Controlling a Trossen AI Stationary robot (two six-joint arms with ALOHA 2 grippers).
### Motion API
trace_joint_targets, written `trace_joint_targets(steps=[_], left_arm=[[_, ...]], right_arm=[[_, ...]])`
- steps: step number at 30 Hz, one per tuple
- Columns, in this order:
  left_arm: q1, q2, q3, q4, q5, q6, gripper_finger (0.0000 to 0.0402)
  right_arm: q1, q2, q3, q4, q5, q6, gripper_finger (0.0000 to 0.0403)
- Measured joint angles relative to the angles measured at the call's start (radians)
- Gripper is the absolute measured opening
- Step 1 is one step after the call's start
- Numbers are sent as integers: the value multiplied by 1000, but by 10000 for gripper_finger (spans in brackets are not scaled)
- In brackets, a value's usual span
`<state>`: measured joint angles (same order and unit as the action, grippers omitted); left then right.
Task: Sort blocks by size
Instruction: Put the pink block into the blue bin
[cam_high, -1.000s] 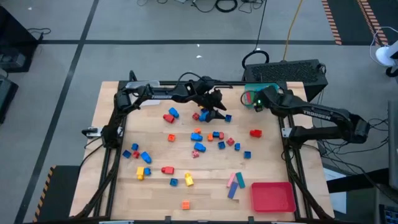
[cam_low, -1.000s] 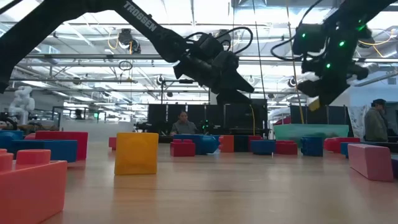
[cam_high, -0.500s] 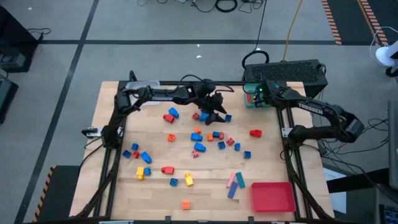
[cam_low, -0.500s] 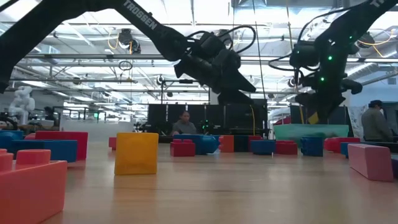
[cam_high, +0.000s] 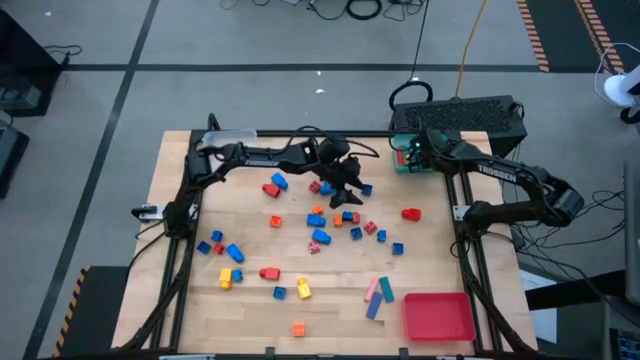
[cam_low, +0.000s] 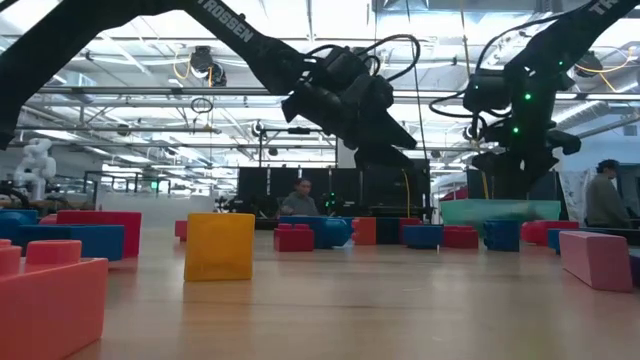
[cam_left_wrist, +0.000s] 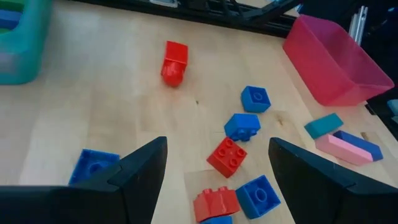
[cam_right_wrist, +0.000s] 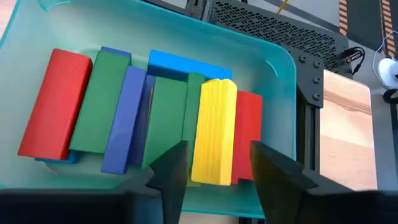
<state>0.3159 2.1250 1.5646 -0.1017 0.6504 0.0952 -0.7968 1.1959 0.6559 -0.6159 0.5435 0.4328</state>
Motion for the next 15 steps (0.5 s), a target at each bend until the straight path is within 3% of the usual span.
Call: trace_joint_targets(steps=[8,15], left_arm=[[-95,0,-35,-4,-85,90,281],[-197,9,-35,-4,-105,202,281]], right_arm=[[78,-122,0,0,-5,-13,174],[198,-267,0,-18,-212,-11,169]])
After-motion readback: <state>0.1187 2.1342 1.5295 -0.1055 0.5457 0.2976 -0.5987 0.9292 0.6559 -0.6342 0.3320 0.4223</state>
